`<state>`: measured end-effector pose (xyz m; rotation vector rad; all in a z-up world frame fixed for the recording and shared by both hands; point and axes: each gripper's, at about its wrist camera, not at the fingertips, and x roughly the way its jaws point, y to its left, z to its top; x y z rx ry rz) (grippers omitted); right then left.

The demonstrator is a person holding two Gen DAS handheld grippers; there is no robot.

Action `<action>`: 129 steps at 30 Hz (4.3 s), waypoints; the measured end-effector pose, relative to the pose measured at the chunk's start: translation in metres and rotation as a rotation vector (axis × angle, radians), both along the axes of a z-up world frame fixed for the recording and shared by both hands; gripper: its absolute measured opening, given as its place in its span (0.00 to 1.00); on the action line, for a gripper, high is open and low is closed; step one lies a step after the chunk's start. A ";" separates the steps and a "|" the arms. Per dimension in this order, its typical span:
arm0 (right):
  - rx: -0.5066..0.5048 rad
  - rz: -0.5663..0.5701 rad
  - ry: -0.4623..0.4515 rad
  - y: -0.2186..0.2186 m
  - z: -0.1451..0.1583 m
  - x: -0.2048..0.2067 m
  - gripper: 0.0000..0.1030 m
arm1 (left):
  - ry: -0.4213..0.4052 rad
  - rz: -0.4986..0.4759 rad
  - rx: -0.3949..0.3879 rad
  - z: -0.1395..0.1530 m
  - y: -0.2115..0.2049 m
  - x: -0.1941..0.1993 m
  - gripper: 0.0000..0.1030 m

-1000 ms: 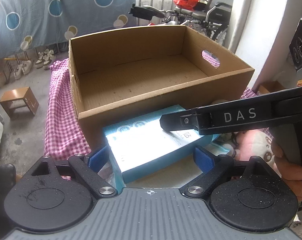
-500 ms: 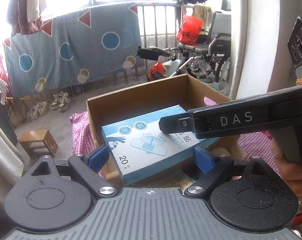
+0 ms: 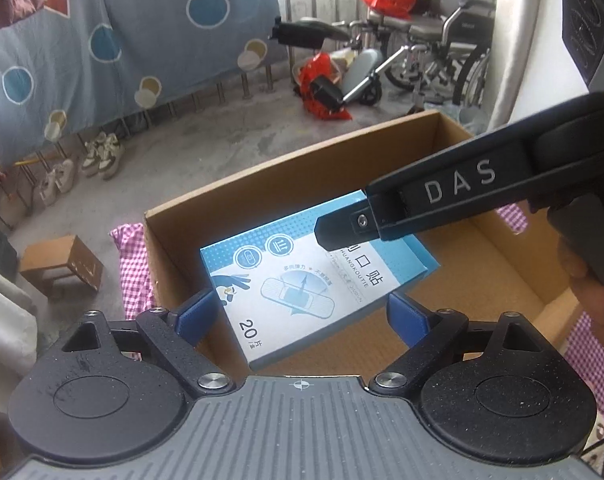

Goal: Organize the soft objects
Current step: 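Carry the blue bandage box into the cardboard box and release it, then grasp the clear bag of cotton swabs with the right gripper, then lower the cotton swab bag beside the bandage box and open the right gripper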

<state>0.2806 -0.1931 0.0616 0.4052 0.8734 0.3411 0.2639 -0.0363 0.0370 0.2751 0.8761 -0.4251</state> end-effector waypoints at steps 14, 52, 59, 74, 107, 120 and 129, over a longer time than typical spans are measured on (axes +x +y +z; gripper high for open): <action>0.119 -0.044 0.208 -0.018 -0.083 0.082 0.50 | 0.054 0.096 0.081 -0.023 0.007 0.041 0.94; -0.093 0.020 0.246 0.041 -0.099 0.102 0.53 | -0.062 0.318 -0.323 0.000 0.143 -0.107 1.00; -0.073 0.021 0.095 0.010 -0.032 0.037 0.61 | -0.125 0.253 -0.291 0.009 0.136 -0.139 1.00; 0.157 0.110 0.031 -0.026 -0.007 -0.165 0.63 | 0.005 0.115 -0.339 -0.016 0.104 -0.181 0.99; 0.008 -0.001 0.087 0.014 -0.096 -0.184 0.56 | 0.222 0.057 -0.331 -0.057 0.071 -0.153 0.83; -0.076 -0.023 -0.001 0.019 -0.085 -0.205 0.53 | 0.134 0.014 -0.284 -0.053 0.058 -0.169 0.81; -0.049 -0.002 -0.042 0.020 -0.079 -0.219 0.45 | 0.084 -0.001 -0.293 -0.045 0.058 -0.181 0.81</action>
